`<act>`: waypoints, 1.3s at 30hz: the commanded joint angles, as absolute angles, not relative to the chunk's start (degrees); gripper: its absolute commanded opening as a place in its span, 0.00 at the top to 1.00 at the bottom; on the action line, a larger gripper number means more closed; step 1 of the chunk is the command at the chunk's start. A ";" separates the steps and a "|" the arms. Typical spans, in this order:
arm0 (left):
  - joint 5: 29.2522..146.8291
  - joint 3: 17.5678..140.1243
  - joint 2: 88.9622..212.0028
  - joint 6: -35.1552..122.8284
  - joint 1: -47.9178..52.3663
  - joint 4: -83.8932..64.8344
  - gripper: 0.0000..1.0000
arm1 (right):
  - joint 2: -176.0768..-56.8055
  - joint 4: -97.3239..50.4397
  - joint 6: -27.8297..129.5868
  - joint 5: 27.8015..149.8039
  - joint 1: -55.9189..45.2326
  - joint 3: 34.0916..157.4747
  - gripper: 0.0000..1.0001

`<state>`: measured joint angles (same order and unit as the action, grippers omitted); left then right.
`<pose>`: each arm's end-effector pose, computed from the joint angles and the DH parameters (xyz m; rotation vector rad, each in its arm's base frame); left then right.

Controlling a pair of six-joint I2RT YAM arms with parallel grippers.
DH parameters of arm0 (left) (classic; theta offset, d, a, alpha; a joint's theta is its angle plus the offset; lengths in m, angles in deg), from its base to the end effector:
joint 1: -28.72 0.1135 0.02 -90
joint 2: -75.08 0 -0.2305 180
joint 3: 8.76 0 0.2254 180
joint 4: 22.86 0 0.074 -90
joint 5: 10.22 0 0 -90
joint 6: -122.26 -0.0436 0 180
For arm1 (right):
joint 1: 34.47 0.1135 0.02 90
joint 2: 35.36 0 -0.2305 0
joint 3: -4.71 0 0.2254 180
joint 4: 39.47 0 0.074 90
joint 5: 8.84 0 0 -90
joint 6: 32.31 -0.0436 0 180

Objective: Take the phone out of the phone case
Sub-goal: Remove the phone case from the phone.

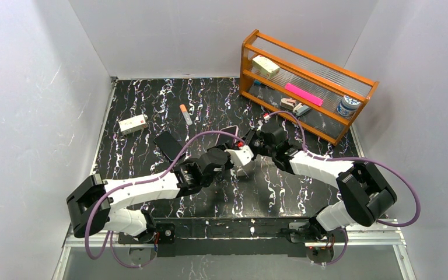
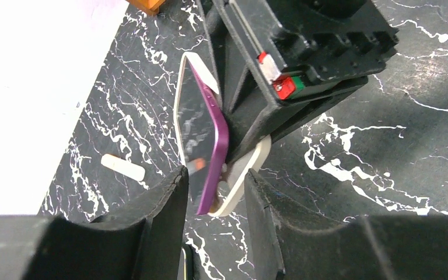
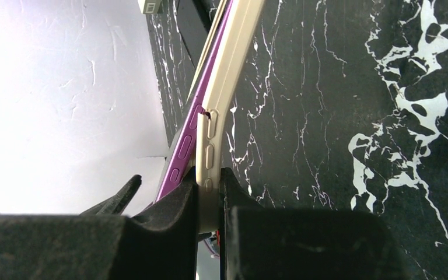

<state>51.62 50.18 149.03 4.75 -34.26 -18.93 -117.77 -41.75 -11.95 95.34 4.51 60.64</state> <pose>0.1457 -0.2404 0.2401 1.0700 1.5229 0.0392 0.2244 0.1954 0.1938 0.4281 2.2591 1.3706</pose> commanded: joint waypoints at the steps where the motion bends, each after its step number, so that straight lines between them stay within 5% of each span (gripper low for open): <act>1: 50.54 48.75 150.26 3.67 -34.20 -22.72 0.61 | -116.44 -51.46 -12.82 99.65 4.98 62.44 0.99; 12: 54.74 50.15 146.80 3.77 -28.99 -21.87 0.61 | -116.83 -48.89 -10.84 100.73 5.81 62.76 0.99; 18: 58.27 50.56 142.07 4.72 -27.82 -16.19 0.35 | -116.84 -46.82 -9.20 97.79 5.83 62.63 0.99; 39: 66.01 52.30 143.97 5.89 -24.67 -14.45 0.36 | -117.58 -48.59 -10.24 98.79 5.83 62.54 0.99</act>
